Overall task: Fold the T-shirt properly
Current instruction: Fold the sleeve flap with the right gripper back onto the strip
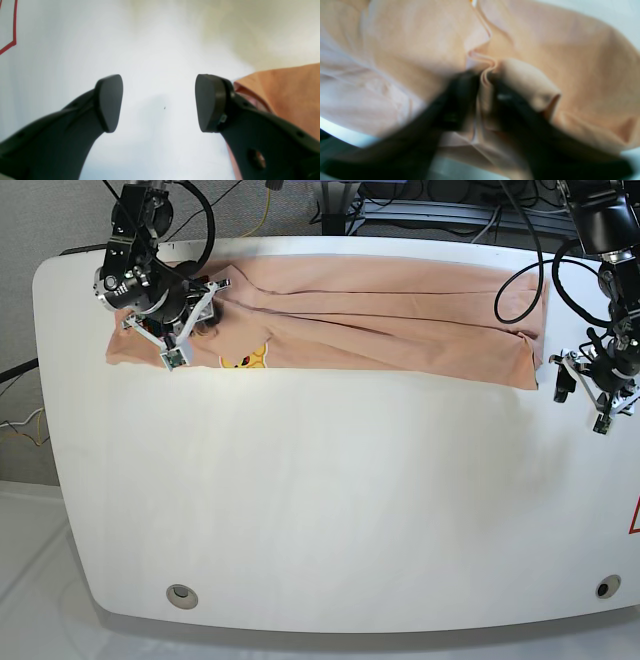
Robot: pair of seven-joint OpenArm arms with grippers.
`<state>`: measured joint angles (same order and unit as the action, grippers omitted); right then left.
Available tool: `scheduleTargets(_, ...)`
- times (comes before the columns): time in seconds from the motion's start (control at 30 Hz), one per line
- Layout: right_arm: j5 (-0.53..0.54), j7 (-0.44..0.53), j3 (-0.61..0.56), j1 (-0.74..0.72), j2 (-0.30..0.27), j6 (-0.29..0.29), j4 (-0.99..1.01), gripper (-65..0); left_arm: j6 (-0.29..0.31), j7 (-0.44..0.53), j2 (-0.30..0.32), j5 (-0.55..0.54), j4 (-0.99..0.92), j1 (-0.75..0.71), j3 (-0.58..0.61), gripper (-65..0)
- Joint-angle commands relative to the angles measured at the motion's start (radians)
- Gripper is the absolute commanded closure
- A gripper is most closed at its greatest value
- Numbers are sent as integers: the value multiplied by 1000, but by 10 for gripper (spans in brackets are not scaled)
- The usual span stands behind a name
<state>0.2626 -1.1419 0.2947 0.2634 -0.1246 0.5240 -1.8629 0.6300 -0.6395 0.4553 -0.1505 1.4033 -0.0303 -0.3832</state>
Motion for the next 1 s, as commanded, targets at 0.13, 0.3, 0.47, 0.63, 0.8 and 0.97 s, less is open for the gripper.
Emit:
scheduleTargets(0.13,-6,0,4,-2,-4,-2,-100,-615,0,16,23,-7,15,14,-9,-414)
scheduleTargets(0.3,5,1,4,-5,1,0,-139,-578,0,14,23,-7,17,14,-9,-414)
scheduleTargets(0.47,7,3,1,-6,4,9,-146,-494,0,14,23,-7,17,14,-10,-414)
scheduleTargets(0.63,85,3,-2,1,18,9,-151,-380,0,14,23,-7,17,13,-10,-414)
scheduleTargets(0.8,178,3,-4,1,18,9,-151,-161,0,14,23,-7,20,-4,-10,-414)
scheduleTargets(0.97,188,3,-4,-6,23,2,-146,0,1,14,23,-7,21,-7,-12,-414)
